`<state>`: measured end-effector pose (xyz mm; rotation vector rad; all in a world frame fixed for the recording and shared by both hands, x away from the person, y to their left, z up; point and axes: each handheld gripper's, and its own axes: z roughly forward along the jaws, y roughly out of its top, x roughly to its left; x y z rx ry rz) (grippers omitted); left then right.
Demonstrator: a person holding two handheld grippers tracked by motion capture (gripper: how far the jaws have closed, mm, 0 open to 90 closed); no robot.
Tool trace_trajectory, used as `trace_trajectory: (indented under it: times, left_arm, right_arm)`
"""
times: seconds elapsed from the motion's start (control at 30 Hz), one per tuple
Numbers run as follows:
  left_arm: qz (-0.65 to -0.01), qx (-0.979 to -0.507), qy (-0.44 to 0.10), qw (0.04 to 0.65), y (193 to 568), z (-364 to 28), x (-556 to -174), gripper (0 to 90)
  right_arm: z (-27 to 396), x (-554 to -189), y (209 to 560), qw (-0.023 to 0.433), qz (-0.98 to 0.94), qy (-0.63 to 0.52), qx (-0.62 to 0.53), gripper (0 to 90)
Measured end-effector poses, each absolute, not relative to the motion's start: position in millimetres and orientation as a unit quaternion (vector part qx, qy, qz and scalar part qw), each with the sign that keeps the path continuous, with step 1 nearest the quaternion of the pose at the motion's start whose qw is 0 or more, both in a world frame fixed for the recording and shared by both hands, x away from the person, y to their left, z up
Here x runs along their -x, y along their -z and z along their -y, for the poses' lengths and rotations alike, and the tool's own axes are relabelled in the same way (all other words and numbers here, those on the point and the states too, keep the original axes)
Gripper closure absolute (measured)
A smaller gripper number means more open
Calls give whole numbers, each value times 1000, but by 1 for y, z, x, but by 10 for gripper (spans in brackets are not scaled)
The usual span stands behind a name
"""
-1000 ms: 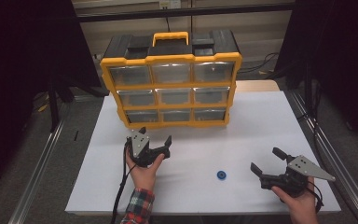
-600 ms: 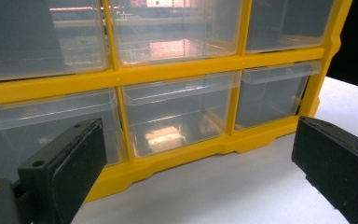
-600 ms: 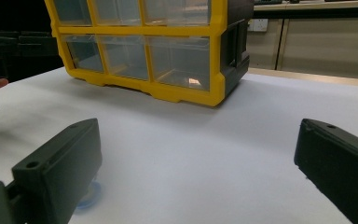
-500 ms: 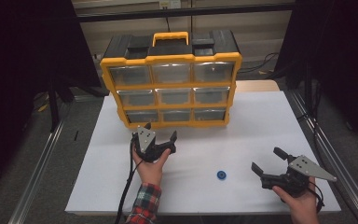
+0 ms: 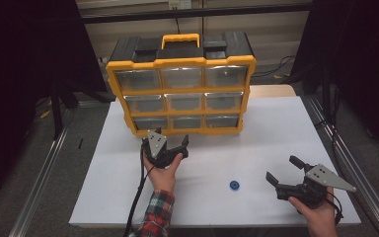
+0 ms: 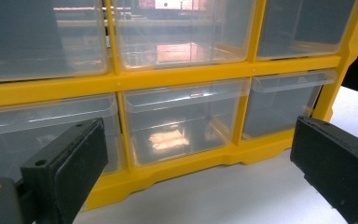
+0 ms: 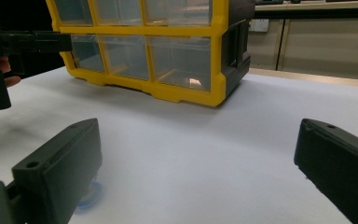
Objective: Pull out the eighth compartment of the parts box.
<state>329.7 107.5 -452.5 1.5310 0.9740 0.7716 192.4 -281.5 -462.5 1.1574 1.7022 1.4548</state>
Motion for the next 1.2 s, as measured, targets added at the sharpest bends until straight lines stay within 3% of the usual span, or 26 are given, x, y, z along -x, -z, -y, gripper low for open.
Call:
trace_trajectory:
  times: [0.7, 1.2]
  left_arm:
    - [-403, -651, -316, 560, 450, -77, -347, 37]
    - [-417, -645, -325, 552, 453, -75, -355, 38]
  right_arm:
    - [283, -192, 462, 306, -644, -553, -431, 4]
    - [280, -190, 462, 307, -646, -551, -430, 4]
